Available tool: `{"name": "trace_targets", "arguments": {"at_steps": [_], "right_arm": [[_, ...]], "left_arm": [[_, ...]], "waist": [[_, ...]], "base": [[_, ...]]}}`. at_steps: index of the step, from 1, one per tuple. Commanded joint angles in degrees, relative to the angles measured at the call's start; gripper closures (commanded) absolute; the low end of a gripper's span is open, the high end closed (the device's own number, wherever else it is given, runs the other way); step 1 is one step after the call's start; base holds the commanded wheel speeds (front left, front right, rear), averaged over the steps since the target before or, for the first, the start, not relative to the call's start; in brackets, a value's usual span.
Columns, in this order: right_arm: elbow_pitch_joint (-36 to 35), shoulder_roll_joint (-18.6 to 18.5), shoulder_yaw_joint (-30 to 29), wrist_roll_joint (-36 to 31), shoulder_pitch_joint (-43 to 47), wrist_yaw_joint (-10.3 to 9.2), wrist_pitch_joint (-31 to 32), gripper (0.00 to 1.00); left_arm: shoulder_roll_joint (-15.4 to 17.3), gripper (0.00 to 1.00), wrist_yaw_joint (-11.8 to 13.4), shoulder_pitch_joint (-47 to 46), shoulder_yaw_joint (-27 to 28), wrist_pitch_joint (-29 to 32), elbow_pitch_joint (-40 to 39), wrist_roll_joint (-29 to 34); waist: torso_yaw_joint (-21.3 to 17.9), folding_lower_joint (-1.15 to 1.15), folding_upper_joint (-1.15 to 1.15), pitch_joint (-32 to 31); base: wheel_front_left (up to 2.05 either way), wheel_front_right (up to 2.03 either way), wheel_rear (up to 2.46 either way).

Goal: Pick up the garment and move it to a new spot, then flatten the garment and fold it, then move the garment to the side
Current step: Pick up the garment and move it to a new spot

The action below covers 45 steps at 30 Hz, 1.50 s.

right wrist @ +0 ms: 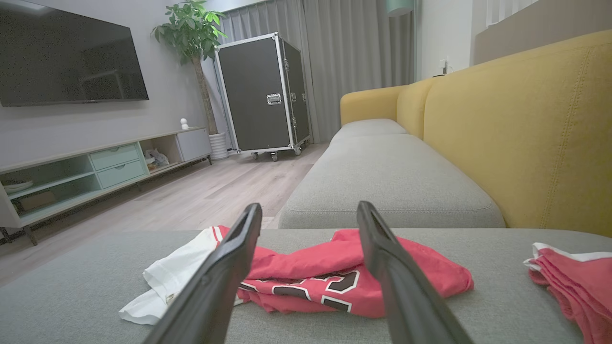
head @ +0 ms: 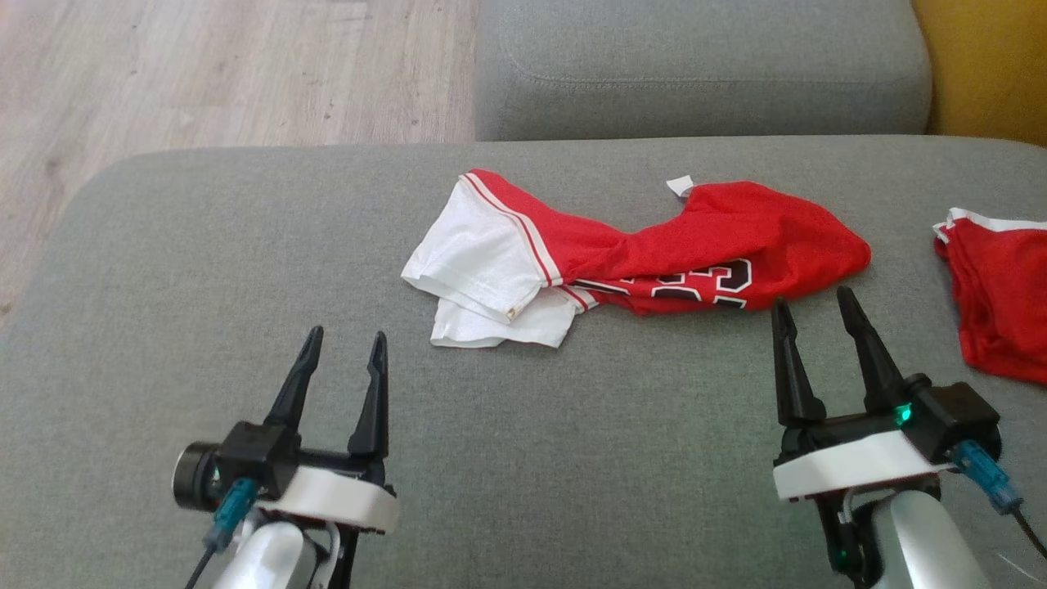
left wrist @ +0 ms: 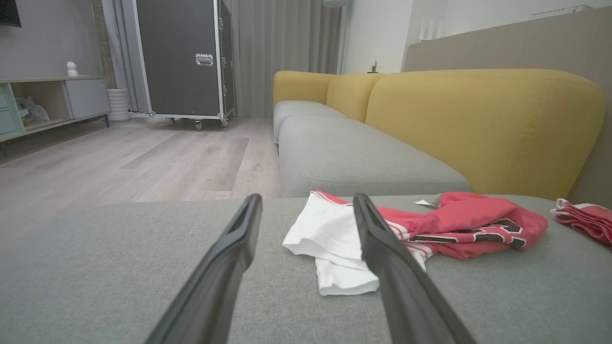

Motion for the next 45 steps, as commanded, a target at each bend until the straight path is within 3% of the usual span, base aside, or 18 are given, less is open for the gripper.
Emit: {"name": "trace_targets", "arguments": {"at_steps": [1,8,13,17,26,30,31,32,33,45], "right_arm": [[-2.2,-0.19,1.38,-0.21,-2.09,0.19,-0.62,0.0],[-2.21,-0.19,2.33,-0.83,-3.66,0.19,-0.62,0.0],[-2.69,-0.19,2.65,-0.91,-5.04,0.19,-0.62,0.0],[-2.99,-0.19,2.3,-0.81,-5.58,0.19,-0.62,0.0],[-4.12,-0.19,2.1,-0.03,-6.72,0.19,-0.62,0.0],[-4.05,-0.19,2.08,0.24,-6.79,0.19,-0.62,0.0],[-4.01,-0.19,2.02,0.28,-6.78,0.19,-0.62,0.0],[-3.97,-0.19,1.94,0.3,-6.78,0.19,-0.62,0.0],[-3.91,-0.19,1.83,0.29,-6.81,0.19,-0.62,0.0],[-2.78,-0.19,0.54,0.26,-5.83,0.19,-0.62,0.0]], "left_arm": [[0.07,0.0,-0.51,-3.4,3.1,-0.37,-1.74,0.81],[-2.74,0.0,-3.5,-6.68,2.28,0.02,5.6,2.33],[-4.56,0.0,-3.86,-12.05,1.46,4.13,13.59,1.77],[-6.36,0.0,-5.96,-16.19,1.56,7.67,19.36,-0.8],[-7.4,0.0,-2.92,-23.32,2.49,11.17,30.95,-1.52],[-7.91,0.0,-4.27,-24.52,1.56,12.13,34.39,-1.84],[-8.03,0.07,-4.71,-24.69,1.34,12.35,35.07,-1.98],[-8.13,0.96,-5.16,-24.85,1.09,12.4,35.63,-2.05],[-8.2,1.0,-5.66,-24.96,0.83,12.4,36.16,-2.1],[-7.04,1.0,-6.85,-23.01,0.4,7.65,39.89,-2.52]], "waist": [[-0.02,0.0,0.0,0.3],[-0.74,0.0,0.0,2.59],[-2.57,0.0,0.0,5.83],[-4.2,0.0,0.0,8.46],[-7.44,0.0,0.0,12.08],[-8.13,0.0,0.0,12.41],[-8.25,0.0,0.0,12.4],[-8.36,0.0,0.0,12.36],[-8.46,0.0,0.0,12.28],[-6.74,0.0,0.0,7.57]], "base": [[0.0,0.0,0.0],[0.0,0.0,0.0],[0.0,0.0,0.0],[0.0,0.0,0.0],[0.0,0.0,0.0],[0.0,0.0,0.0],[0.0,0.0,0.0],[0.0,0.0,0.0],[0.0,0.0,0.0],[0.0,0.0,0.0]]}}
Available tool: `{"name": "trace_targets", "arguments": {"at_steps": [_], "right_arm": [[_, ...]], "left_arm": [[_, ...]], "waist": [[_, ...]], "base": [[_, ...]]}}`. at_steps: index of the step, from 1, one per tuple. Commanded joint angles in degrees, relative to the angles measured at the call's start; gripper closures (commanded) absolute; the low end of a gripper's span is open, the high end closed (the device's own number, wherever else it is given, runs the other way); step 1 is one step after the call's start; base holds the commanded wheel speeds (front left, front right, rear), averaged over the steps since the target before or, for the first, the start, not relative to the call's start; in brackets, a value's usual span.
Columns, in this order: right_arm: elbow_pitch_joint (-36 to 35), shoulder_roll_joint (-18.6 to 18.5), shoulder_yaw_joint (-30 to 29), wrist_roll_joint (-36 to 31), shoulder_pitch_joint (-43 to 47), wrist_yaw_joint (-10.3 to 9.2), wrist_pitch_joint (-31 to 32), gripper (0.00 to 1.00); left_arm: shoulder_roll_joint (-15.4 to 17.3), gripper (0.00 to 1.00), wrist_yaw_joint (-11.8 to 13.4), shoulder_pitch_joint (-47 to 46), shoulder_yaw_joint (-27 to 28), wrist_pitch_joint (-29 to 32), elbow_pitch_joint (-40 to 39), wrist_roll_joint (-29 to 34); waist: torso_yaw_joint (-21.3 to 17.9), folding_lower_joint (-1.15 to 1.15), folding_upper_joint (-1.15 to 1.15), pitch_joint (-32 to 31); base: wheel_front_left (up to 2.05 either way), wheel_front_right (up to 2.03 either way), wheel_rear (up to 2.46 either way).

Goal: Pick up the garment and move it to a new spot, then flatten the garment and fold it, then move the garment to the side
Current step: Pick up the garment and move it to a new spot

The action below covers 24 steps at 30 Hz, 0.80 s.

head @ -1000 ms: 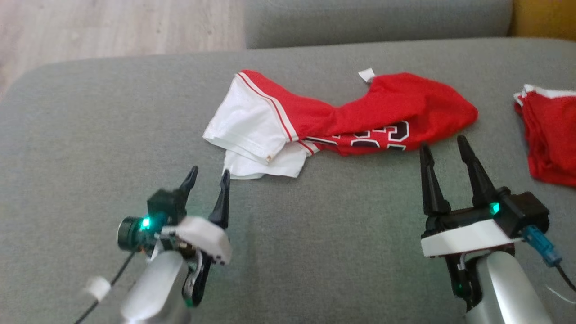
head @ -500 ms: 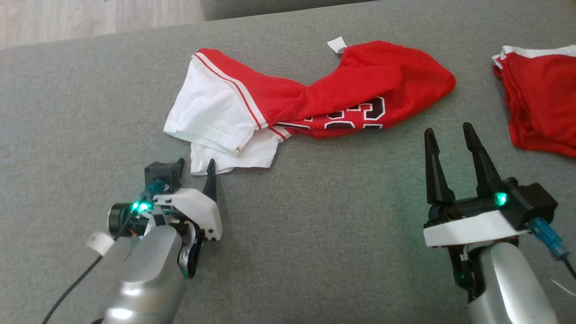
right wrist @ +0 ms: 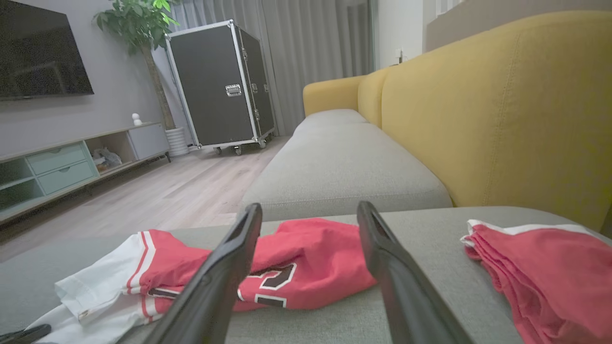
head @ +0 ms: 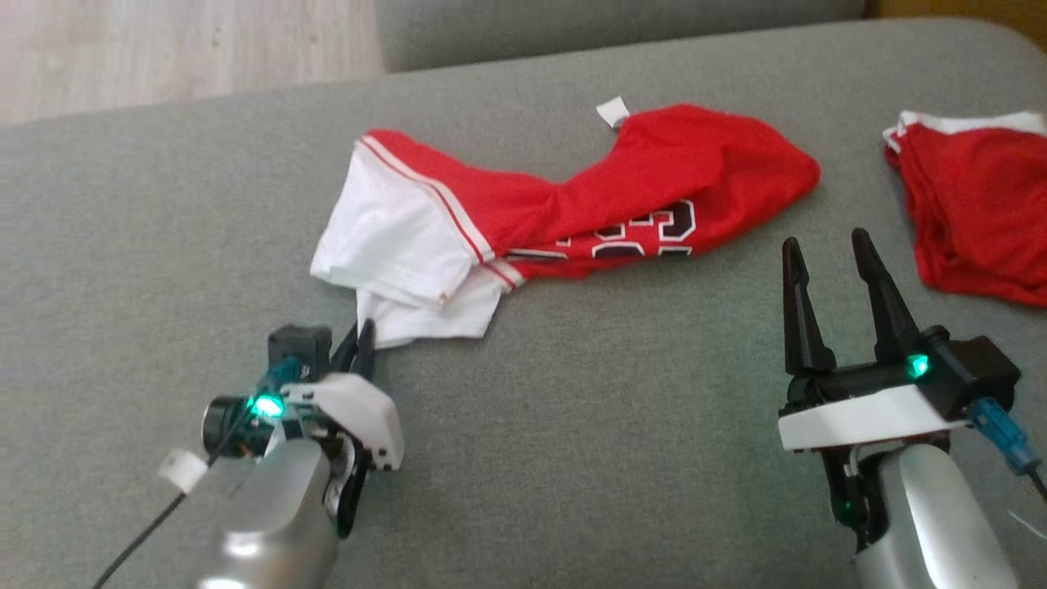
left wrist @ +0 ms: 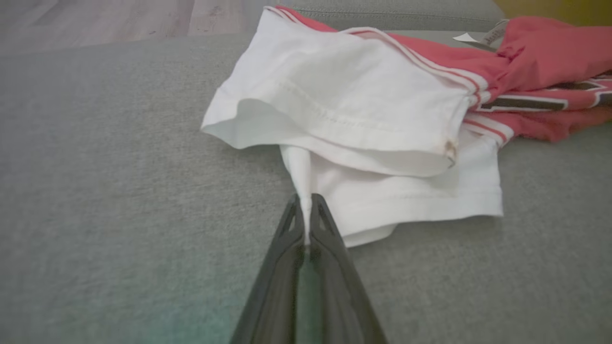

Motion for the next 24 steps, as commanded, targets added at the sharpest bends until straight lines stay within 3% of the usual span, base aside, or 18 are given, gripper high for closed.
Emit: {"name": "trace_targets", "arguments": {"at_steps": [1,16,17,18,24], "right_arm": [[-1.43,-0.18,1.13,0.28,-0.65,0.19,-0.62,0.0],[0.16,-0.18,1.3,1.55,3.4,0.19,-0.62,0.0],[0.19,-0.18,1.45,1.59,3.46,0.19,-0.62,0.0],[0.23,-0.18,1.56,1.6,3.48,0.19,-0.62,0.0],[0.21,-0.18,1.64,1.41,3.51,0.19,-0.62,0.0]], "left_arm": [[1.95,1.0,-0.2,0.05,1.15,-1.1,-0.63,-0.13],[5.22,1.0,0.19,8.33,-0.09,-2.76,-6.06,-0.33],[5.35,0.7,0.52,8.67,-0.1,-3.09,-6.89,-0.26],[5.47,0.0,0.96,9.01,-0.11,-3.37,-7.67,-0.17],[6.4,0.0,4.35,10.25,1.31,-6.39,-13.17,0.06]], "waist": [[1.02,0.0,0.0,-1.89],[5.2,0.0,0.0,-9.7],[5.32,0.0,0.0,-9.77],[5.41,0.0,0.0,-9.81],[5.68,0.0,0.0,-9.73]], "base": [[0.0,0.0,0.0],[0.0,0.0,0.0],[0.0,0.0,0.0],[0.0,0.0,0.0],[0.0,0.0,0.0]]}}
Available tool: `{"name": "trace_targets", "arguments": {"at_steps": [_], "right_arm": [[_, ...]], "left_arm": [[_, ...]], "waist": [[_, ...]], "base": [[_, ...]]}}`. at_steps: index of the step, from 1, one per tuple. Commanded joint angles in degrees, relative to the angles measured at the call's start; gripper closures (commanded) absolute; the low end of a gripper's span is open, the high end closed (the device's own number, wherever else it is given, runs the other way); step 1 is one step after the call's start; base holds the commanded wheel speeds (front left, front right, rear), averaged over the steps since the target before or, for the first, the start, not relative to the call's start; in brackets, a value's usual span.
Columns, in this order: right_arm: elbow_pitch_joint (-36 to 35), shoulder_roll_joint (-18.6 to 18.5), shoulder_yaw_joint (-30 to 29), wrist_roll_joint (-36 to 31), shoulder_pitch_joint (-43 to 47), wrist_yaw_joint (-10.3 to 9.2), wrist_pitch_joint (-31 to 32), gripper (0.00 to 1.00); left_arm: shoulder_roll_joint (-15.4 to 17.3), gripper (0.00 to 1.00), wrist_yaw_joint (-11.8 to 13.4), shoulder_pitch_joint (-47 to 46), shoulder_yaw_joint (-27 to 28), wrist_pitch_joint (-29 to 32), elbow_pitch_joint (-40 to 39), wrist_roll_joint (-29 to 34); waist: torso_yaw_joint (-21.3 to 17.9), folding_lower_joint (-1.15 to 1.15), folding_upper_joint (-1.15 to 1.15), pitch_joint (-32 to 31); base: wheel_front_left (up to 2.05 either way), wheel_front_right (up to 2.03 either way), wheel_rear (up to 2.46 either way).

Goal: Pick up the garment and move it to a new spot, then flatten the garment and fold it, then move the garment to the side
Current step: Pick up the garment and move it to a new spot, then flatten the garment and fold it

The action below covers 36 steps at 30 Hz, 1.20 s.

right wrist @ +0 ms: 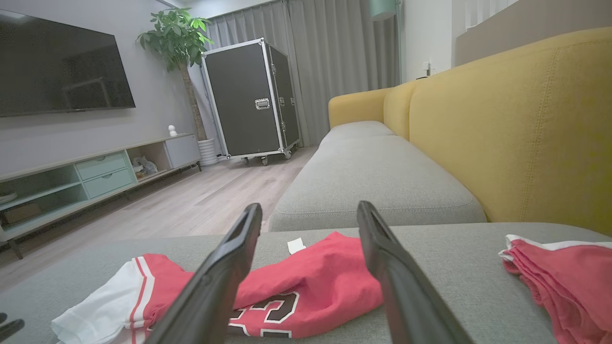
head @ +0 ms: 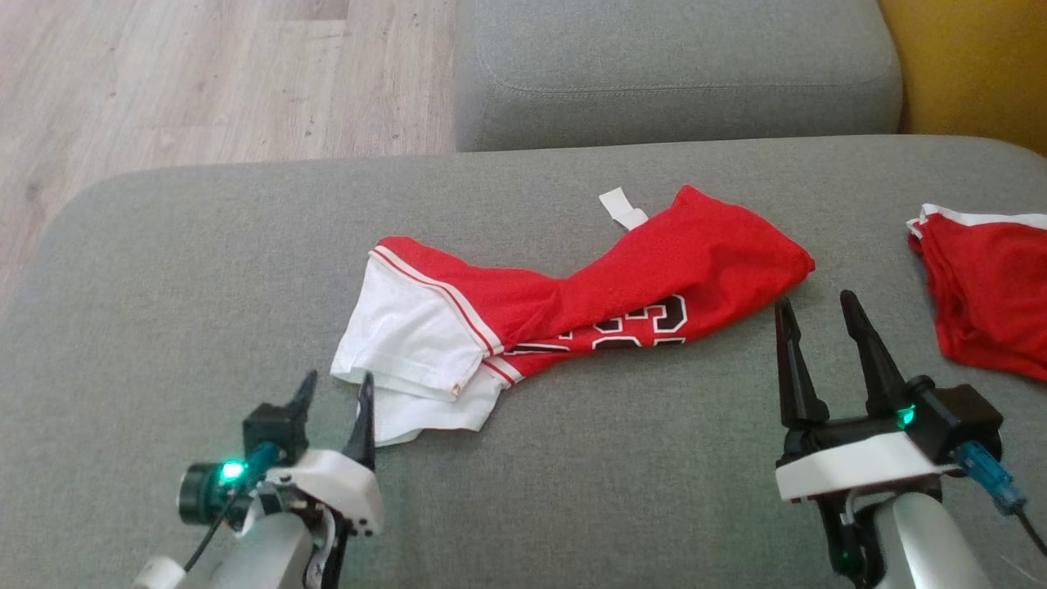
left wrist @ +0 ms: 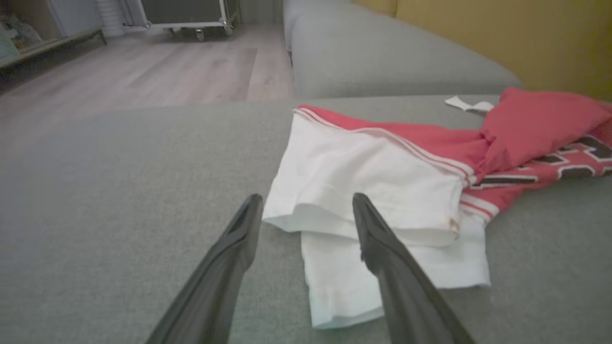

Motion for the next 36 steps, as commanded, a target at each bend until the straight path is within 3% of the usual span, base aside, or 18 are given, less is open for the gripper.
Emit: {"name": "trace_targets", "arguments": {"at_steps": [1,5,15,27,36], "right_arm": [[-1.65,-0.19,1.28,0.19,-1.53,0.19,-0.62,0.0],[-1.75,-0.19,1.13,-0.03,-1.34,0.19,-0.62,0.0],[-2.18,-0.19,1.27,-0.39,-1.68,0.19,-0.62,0.0],[-2.69,-0.19,1.73,-1.66,-2.25,0.19,-0.62,0.0],[-0.04,-0.35,9.3,-7.68,-8.48,0.19,-0.37,0.0]], "left_arm": [[2.07,0.0,1.79,-1.85,3.05,-1.79,-3.52,0.32],[2.95,0.0,4.64,-1.19,5.18,-3.23,-9.08,1.29],[2.54,0.0,6.14,5.31,8.67,-3.54,-25.4,6.69],[-1.49,0.0,3.14,11.98,13.0,-3.55,-31.87,11.56],[-3.55,0.0,0.59,10.24,15.02,-3.55,-32.3,13.9]], "waist": [[0.01,0.01,0.0,0.06],[0.07,0.01,0.0,0.01],[-0.12,0.01,0.0,-0.09],[1.57,0.01,0.0,1.39],[5.5,0.01,0.0,3.97]], "base": [[0.0,0.0,0.0],[0.0,0.0,0.0],[0.0,0.0,0.0],[0.0,0.0,0.0],[0.0,0.0,0.0]]}}
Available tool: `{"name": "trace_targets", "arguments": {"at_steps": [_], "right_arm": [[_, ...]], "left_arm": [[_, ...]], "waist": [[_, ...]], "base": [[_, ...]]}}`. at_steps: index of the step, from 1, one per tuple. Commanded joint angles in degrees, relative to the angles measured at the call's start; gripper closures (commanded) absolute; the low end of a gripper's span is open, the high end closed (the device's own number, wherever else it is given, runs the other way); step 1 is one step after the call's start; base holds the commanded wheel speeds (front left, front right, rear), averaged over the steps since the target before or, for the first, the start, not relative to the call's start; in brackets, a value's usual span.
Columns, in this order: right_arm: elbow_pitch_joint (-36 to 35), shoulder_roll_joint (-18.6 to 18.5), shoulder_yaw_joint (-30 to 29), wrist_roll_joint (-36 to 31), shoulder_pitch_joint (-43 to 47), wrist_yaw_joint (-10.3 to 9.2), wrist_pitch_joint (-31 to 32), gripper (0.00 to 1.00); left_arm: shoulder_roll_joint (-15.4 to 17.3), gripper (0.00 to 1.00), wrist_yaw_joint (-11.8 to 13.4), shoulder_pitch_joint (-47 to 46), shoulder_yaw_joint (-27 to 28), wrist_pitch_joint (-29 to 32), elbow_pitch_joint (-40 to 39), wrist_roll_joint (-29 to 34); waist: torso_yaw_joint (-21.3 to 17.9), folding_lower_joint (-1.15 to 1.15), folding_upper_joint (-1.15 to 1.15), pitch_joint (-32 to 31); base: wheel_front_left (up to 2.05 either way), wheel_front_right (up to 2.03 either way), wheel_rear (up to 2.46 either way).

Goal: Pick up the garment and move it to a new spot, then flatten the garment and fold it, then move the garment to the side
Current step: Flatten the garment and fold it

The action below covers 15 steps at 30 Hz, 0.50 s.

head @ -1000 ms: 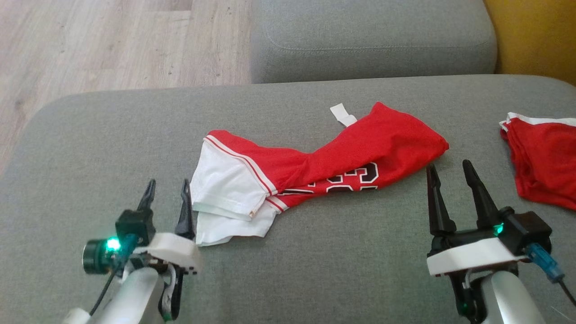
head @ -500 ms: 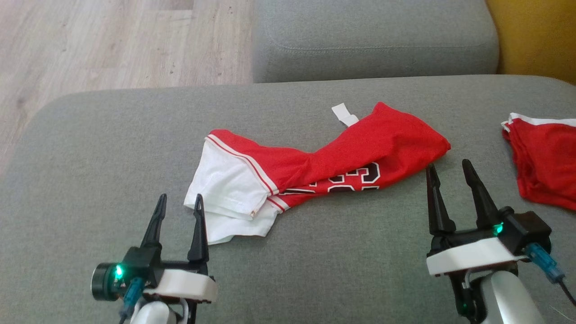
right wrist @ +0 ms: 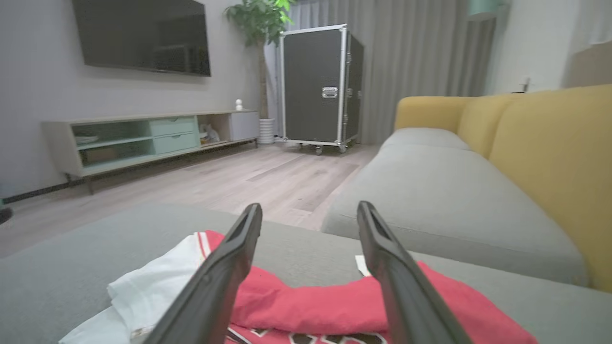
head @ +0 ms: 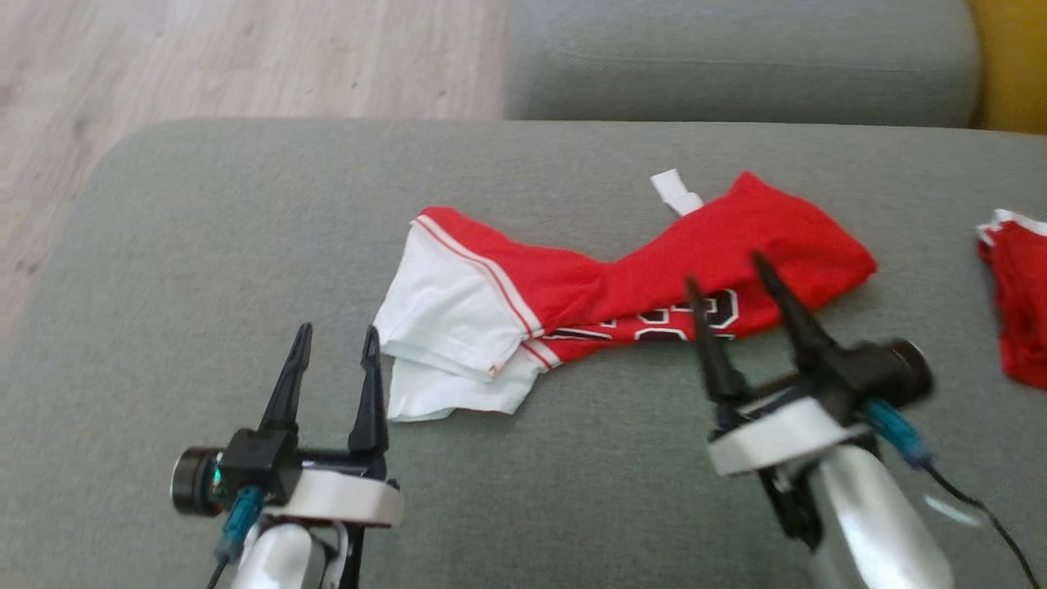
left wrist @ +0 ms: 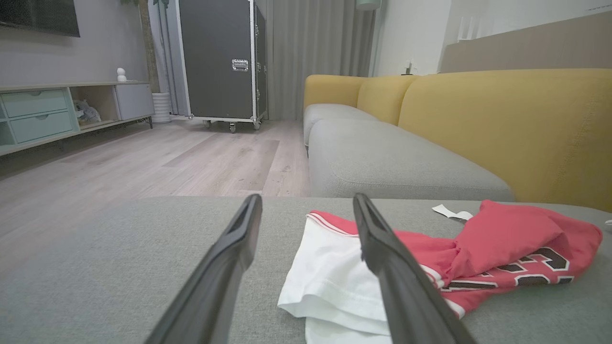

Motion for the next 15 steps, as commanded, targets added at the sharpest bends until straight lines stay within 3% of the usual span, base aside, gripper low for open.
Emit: {"name": "trace_targets", "arguments": {"at_steps": [1,7,15], "right_arm": [[-1.01,-0.57,2.71,-0.32,-3.52,0.19,-0.11,0.0],[4.8,-6.23,15.43,1.72,-11.68,0.19,3.16,0.0],[12.64,-14.59,37.89,12.09,-21.77,0.19,6.97,0.0]], "left_arm": [[-0.16,0.0,-0.22,-3.3,2.37,-0.54,-1.84,0.73],[-1.38,0.0,-1.82,-5.42,1.95,-0.54,-1.15,1.75],[-2.26,0.0,-2.54,-6.89,1.14,-0.54,-0.14,1.68]], "waist": [[1.41,0.0,0.0,1.13],[5.12,0.0,0.0,4.02],[9.11,0.0,0.0,5.68]], "base": [[0.0,0.0,0.0],[0.0,0.0,0.0],[0.0,0.0,0.0]]}}
